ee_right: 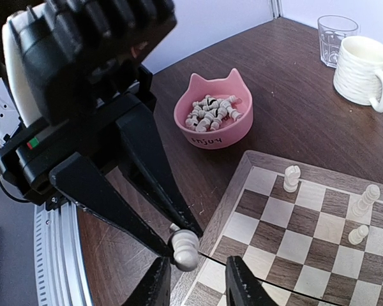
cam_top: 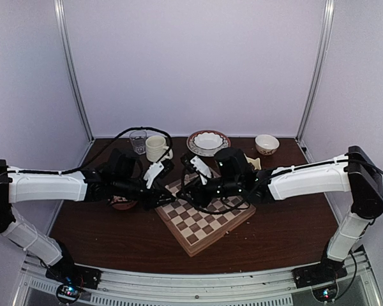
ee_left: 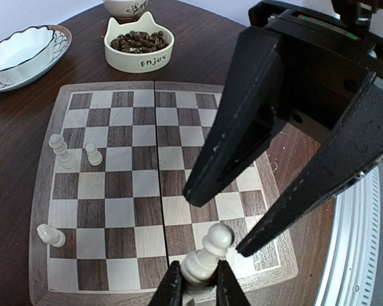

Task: Set up the chess pieces on the board
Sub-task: Pick up the pawn from the chess pile, then place the pawn at c2.

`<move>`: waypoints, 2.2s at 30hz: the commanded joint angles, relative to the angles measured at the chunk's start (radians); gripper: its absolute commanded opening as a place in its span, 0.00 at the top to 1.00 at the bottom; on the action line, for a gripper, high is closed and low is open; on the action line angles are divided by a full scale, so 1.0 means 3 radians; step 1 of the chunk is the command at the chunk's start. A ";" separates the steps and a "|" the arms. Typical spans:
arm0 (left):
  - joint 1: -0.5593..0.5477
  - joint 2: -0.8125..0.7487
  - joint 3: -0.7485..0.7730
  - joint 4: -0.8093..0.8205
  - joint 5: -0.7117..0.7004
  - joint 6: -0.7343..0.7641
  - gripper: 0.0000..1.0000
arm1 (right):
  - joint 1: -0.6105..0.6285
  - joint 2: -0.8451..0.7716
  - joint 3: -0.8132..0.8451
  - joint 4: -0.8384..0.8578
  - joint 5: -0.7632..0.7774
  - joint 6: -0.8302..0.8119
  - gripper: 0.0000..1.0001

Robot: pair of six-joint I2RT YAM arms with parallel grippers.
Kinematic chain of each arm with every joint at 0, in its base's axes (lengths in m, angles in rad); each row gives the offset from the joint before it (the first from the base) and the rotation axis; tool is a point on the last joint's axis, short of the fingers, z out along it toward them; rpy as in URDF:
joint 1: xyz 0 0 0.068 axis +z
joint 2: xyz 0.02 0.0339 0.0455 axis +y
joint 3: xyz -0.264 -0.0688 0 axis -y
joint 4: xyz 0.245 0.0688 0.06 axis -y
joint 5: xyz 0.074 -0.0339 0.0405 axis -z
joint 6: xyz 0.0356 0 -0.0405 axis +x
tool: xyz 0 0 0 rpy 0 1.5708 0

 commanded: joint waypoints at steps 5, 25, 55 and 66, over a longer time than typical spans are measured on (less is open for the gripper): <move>-0.0038 0.0027 0.0120 -0.0007 0.0062 0.0073 0.83 | 0.0030 0.0065 0.0114 0.0022 -0.0023 -0.0020 0.73; -0.0069 0.0076 0.0181 -0.0108 -0.0168 0.0056 0.84 | 0.0032 -0.0092 -0.0031 0.0021 0.0497 -0.0046 0.93; 0.0076 -0.0421 -0.0120 -0.0082 -0.1961 -0.0431 0.86 | -0.0546 0.0743 0.0611 -0.0614 0.1467 -0.0114 0.94; 0.0467 -0.0408 -0.0101 -0.0358 -0.2135 -0.0813 0.86 | -0.0619 0.1102 0.0936 -0.0812 0.1222 -0.0133 0.92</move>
